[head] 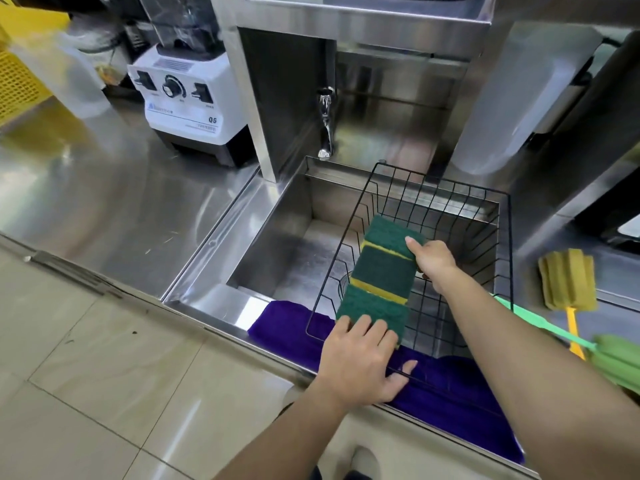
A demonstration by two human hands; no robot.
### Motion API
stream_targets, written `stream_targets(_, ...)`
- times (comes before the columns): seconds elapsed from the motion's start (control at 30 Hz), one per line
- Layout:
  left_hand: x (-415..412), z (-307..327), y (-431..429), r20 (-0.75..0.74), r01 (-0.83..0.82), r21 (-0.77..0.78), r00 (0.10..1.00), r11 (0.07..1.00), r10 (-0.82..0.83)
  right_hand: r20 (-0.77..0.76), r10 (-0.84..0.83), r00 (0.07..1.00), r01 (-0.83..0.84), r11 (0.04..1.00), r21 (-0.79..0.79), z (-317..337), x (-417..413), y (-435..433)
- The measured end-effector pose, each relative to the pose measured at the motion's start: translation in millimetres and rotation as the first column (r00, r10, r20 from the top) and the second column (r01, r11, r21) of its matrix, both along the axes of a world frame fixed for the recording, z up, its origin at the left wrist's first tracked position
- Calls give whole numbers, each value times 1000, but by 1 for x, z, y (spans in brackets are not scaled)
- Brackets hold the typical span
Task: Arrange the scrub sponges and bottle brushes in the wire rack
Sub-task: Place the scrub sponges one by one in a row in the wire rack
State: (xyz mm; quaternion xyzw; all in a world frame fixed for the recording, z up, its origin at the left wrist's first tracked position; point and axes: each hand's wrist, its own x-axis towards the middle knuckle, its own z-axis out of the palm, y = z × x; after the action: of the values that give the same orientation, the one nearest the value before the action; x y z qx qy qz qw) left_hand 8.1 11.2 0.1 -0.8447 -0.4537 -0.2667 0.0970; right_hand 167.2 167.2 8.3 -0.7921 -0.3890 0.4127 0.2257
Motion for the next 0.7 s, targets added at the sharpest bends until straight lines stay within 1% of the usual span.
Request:
stream_targets(0.07,0,0,0,-2,-1,-7,1000,1000,1,48,41,998,-41,999,-9,0,-2,1)
stream_targets(0.17,0,1,1,-21,10,-18,1000,1000,-10,113,30,993,-32,999,19,5,-3,-4)
stream_targets(0.27,-2,1,1,-45,23,-18,999,1000,-24,179,41,983,-58,994,89,13,3,-11)
stream_targets(0.37,-2,1,2,-108,76,-16,991,997,-77,191,53,980,-88,979,182,25,15,-18)
stream_targets(0.47,3,2,1,-202,177,-14,963,984,-176,204,15,979,-73,957,280,43,33,-27)
stream_targets(0.6,36,5,-14,-203,286,-19,937,958,-284,264,-58,963,-41,934,355,62,65,-46)
stream_targets(0.7,68,6,-25,-232,311,-50,921,949,-314,310,-119,943,-1,932,362,65,98,-66)
